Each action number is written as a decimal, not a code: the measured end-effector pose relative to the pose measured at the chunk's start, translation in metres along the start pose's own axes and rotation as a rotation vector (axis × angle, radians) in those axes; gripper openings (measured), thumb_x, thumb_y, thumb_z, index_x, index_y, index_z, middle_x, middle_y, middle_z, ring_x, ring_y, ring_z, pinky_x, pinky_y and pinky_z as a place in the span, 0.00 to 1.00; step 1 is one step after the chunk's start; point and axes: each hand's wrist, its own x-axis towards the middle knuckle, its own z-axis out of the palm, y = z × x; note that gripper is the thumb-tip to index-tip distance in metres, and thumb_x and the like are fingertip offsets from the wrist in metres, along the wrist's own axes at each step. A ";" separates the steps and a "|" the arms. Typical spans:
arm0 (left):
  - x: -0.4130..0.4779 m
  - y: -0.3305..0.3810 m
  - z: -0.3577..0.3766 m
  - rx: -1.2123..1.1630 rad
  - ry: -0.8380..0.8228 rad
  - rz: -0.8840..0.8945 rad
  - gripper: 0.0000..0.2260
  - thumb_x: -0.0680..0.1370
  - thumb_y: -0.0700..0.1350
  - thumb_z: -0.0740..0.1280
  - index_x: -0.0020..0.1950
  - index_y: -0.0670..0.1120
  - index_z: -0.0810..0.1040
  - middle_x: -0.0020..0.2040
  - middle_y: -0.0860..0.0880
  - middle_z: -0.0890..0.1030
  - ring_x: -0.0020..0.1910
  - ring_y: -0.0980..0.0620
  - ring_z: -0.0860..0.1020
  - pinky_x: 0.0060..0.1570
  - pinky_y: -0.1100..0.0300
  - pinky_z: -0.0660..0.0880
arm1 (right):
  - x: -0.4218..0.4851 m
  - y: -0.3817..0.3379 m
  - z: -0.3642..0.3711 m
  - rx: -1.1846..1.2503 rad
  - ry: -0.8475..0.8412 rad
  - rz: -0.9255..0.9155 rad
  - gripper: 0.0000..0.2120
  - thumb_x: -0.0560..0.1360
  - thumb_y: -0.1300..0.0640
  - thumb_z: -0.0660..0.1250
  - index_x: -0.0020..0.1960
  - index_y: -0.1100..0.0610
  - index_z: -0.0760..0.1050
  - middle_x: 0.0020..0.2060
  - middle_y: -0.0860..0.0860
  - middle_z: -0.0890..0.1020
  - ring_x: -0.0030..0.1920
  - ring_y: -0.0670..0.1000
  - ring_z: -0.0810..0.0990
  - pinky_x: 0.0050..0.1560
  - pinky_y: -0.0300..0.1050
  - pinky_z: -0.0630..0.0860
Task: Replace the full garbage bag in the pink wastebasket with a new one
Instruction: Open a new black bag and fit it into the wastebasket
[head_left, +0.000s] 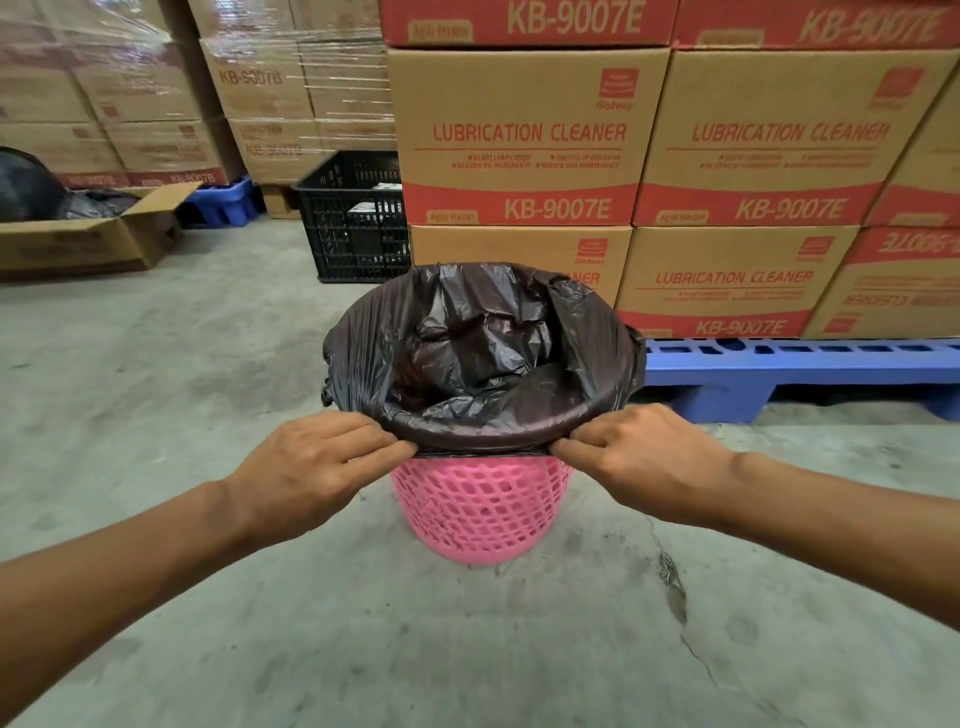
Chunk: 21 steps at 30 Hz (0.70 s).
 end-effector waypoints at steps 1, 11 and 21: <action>0.000 0.001 0.000 0.006 0.002 -0.008 0.11 0.76 0.34 0.64 0.54 0.40 0.84 0.45 0.45 0.84 0.40 0.44 0.82 0.37 0.54 0.78 | 0.000 0.000 0.002 -0.007 0.010 0.006 0.15 0.61 0.66 0.76 0.46 0.57 0.81 0.28 0.49 0.76 0.26 0.54 0.76 0.22 0.40 0.58; -0.001 0.012 0.013 0.023 0.067 -0.078 0.18 0.82 0.35 0.54 0.55 0.40 0.84 0.45 0.44 0.83 0.42 0.43 0.81 0.41 0.52 0.76 | -0.005 -0.004 0.019 -0.015 0.061 0.010 0.16 0.61 0.65 0.77 0.48 0.60 0.82 0.32 0.53 0.81 0.29 0.56 0.80 0.20 0.43 0.72; 0.018 0.014 -0.008 -0.613 0.374 -0.833 0.08 0.69 0.45 0.58 0.38 0.53 0.76 0.35 0.54 0.81 0.32 0.54 0.78 0.32 0.55 0.75 | -0.009 0.008 -0.003 0.630 0.199 0.256 0.11 0.69 0.59 0.58 0.42 0.56 0.80 0.30 0.44 0.81 0.28 0.47 0.78 0.30 0.43 0.76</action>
